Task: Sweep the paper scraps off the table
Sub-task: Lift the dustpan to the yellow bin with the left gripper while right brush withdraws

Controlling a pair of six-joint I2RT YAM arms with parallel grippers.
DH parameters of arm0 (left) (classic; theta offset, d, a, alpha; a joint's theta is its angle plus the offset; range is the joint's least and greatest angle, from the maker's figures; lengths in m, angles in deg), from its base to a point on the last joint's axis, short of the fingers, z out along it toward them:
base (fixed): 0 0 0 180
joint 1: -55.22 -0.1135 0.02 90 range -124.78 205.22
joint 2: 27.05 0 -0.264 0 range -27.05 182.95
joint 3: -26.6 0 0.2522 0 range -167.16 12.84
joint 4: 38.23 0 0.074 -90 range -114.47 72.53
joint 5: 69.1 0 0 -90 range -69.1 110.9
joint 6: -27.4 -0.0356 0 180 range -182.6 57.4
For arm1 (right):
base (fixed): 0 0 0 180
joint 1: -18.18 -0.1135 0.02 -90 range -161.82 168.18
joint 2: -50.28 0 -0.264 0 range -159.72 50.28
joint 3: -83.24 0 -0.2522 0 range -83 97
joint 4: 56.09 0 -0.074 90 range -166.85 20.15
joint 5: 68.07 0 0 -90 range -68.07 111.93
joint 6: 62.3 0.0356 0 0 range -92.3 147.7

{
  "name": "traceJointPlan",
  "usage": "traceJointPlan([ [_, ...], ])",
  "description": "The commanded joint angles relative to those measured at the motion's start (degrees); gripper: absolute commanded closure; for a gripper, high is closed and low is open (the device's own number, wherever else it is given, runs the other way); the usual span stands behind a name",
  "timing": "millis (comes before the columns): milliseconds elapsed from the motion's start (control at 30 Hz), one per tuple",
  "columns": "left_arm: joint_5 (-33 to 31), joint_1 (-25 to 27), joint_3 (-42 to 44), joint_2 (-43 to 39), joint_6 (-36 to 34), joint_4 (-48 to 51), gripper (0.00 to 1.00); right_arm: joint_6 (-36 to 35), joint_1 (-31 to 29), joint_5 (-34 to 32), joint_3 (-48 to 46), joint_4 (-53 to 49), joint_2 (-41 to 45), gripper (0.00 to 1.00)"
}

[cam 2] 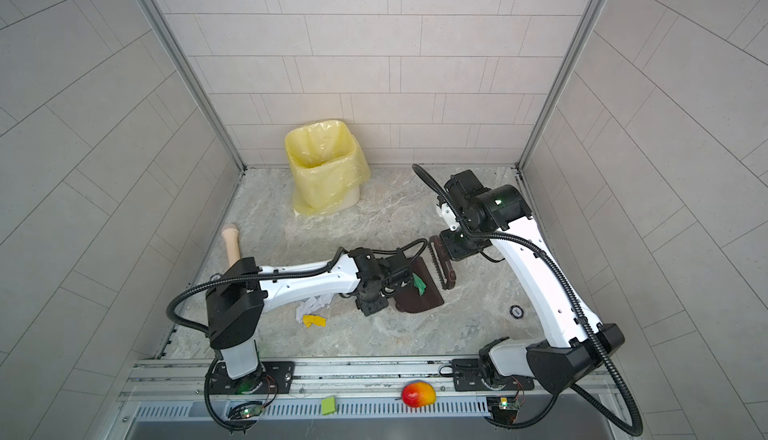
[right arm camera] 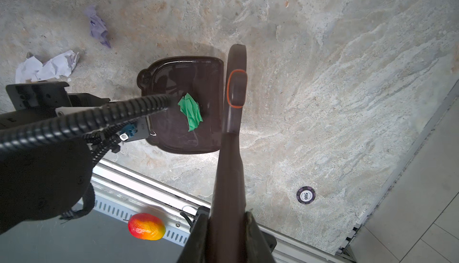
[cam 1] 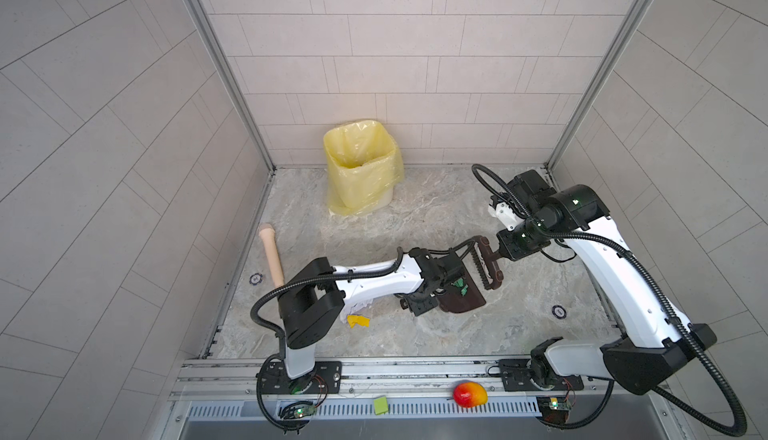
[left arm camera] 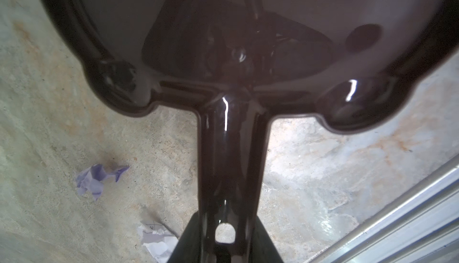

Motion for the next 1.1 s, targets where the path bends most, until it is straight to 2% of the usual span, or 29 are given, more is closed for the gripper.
traceJointPlan([
  [0,-0.8,-0.1,0.8,-3.3,1.2,-0.3,1.0,-1.1,1.5,-1.0,1.3,-1.0,1.7,1.0],
  [300,-1.7,-1.3,2.5,-9.0,3.0,-0.2,1.0,-2.3,7.3,-1.0,0.6,0.1,3.4,1.0],
  [533,-3.2,-3.5,2.4,-15.8,6.0,3.1,1.0,-2.5,8.7,1.4,-2.5,2.7,4.4,1.0],
  [1067,-10.0,-14.6,-8.9,-24.3,10.4,24.7,1.0,-2.3,9.3,5.4,-6.9,7.9,3.8,1.0],
])
